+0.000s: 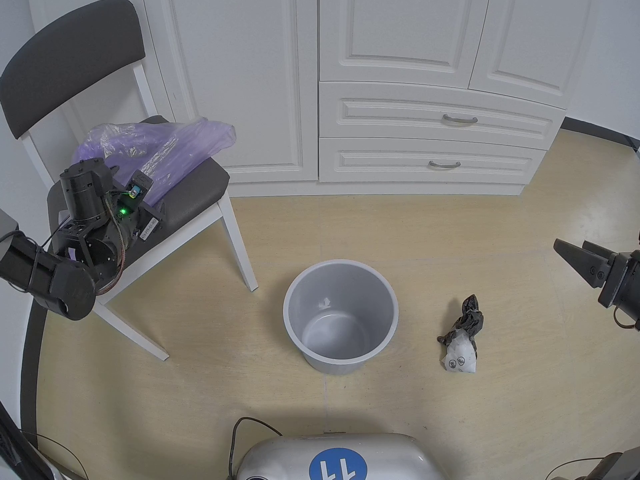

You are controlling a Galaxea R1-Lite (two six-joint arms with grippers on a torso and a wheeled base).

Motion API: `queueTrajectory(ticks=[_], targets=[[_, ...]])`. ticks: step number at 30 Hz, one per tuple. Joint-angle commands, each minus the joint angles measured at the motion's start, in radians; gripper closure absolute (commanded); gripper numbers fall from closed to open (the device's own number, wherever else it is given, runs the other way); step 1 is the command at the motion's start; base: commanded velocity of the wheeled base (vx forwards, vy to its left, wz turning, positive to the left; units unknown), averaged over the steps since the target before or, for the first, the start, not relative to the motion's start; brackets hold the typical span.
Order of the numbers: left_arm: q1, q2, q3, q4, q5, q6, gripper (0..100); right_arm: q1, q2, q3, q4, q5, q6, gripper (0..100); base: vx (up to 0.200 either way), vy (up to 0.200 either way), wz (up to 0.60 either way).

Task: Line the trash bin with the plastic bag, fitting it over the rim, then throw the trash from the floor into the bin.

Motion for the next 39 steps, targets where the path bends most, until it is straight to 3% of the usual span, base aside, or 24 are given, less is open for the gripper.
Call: queueTrajectory(ticks=[1, 16, 26, 36, 39], targets=[[0.008, 0.053, -0.041, 0.004, 0.045, 0.022, 0, -0.003, 0.0, 0.001, 0.0, 0.0, 0.0, 0, 0.0, 0.0, 0.0], [0.138, 0.102, -0.078, -0.01, 0.066, 0.099, 0, -0.004, 0.003, 0.004, 0.0, 0.0, 0.0, 0, 0.0, 0.0, 0.0], [0.194, -0.038, -0.061, 0.03, 0.037, 0.082, 0, -0.004, -0.003, 0.003, 0.0, 0.0, 0.0, 0, 0.0, 0.0, 0.0], [0.194, -0.225, -0.119, 0.456, -0.058, -0.096, 0, -0.006, -0.013, 0.001, 0.0, 0.0, 0.0, 0, 0.0, 0.0, 0.0], [0.224, -0.208, -0.159, 0.496, -0.078, -0.11, 0, -0.006, -0.015, -0.001, 0.0, 0.0, 0.0, 0, 0.0, 0.0, 0.0]])
